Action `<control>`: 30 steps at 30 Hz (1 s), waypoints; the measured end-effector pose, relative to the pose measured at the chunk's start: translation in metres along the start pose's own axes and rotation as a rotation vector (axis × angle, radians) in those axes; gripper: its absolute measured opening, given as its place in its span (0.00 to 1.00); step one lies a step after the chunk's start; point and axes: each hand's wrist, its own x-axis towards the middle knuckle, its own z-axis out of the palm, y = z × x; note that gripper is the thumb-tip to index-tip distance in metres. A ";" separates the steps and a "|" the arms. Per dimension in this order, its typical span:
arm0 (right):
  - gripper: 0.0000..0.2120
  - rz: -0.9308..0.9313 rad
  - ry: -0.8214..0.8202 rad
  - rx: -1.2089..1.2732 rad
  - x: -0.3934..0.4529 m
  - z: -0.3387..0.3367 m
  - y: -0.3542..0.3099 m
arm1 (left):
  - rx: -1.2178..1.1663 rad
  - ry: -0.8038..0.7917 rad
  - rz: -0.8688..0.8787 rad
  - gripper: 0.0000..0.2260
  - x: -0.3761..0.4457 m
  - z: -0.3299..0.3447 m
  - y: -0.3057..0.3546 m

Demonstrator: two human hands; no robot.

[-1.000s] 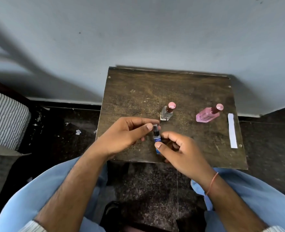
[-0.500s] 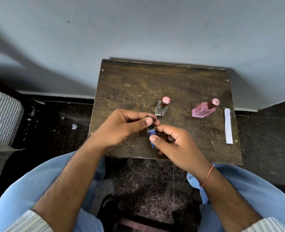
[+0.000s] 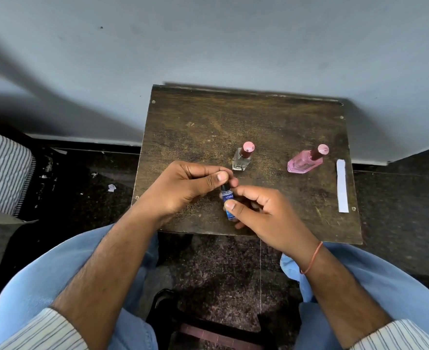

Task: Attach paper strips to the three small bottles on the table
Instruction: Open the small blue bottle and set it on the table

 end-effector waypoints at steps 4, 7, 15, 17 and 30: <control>0.11 0.014 -0.045 0.086 0.001 -0.001 0.000 | 0.072 0.042 -0.046 0.09 0.001 -0.003 -0.001; 0.13 0.004 -0.005 0.038 0.003 0.002 0.003 | 0.055 0.057 -0.037 0.10 0.001 -0.003 -0.002; 0.17 -0.141 0.129 -0.217 0.002 0.004 0.004 | 0.069 0.107 -0.020 0.13 0.003 0.001 -0.004; 0.14 -0.043 0.064 -0.106 0.003 0.002 0.006 | 0.061 0.092 -0.026 0.12 0.004 0.000 -0.004; 0.14 -0.107 0.129 -0.207 0.003 0.003 0.002 | 0.063 0.094 0.003 0.12 0.005 0.000 -0.007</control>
